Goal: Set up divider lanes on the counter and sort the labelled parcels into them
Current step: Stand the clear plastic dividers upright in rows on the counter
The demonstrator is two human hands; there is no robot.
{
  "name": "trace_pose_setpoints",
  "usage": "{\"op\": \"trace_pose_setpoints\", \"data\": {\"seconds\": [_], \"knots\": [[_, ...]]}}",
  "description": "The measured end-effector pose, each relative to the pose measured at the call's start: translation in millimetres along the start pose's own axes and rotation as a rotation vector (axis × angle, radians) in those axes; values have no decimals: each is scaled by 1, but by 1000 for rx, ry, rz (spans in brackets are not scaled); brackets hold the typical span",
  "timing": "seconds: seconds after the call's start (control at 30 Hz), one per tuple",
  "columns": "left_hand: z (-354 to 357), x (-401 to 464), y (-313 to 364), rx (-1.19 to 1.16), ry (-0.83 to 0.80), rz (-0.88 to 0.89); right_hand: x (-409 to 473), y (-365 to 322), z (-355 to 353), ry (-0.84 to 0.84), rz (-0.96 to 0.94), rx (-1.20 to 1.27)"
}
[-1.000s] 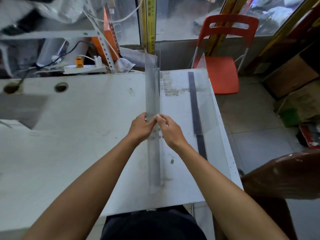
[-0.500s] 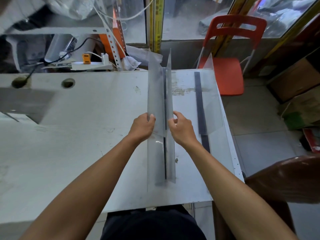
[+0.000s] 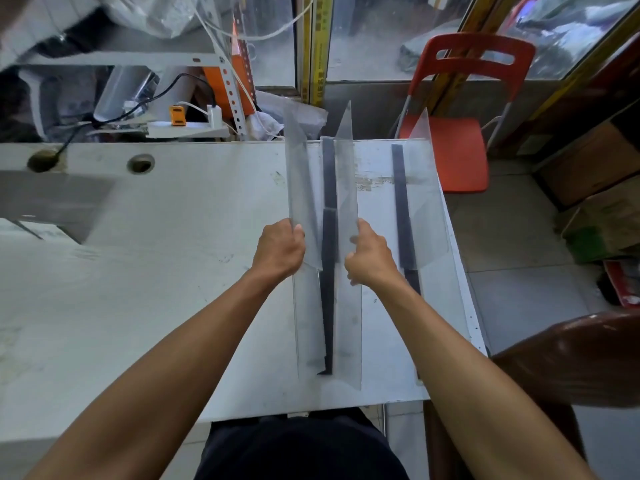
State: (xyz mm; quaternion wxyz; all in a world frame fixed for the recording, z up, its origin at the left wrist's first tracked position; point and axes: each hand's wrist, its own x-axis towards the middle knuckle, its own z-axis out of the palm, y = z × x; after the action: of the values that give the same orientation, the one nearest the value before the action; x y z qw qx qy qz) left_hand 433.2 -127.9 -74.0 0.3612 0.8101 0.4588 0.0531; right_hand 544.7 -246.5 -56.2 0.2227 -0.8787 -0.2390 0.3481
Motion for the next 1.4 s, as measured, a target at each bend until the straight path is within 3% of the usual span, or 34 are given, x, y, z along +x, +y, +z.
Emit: {"op": "trace_pose_setpoints", "data": {"seconds": [0.3,0.63,0.9,1.4], "knots": [[-14,15,-16,58,35,-19,-28,23,-4,33,-18,-25],[-20,7,-36,157,32,30,-48,3,24,-74,-38,-102],[-41,6,-60,188,9,-1,-44,-12,40,180,-5,-275],[-53,2,-67,176,14,-33,-26,-37,46,176,-48,-301]]}}
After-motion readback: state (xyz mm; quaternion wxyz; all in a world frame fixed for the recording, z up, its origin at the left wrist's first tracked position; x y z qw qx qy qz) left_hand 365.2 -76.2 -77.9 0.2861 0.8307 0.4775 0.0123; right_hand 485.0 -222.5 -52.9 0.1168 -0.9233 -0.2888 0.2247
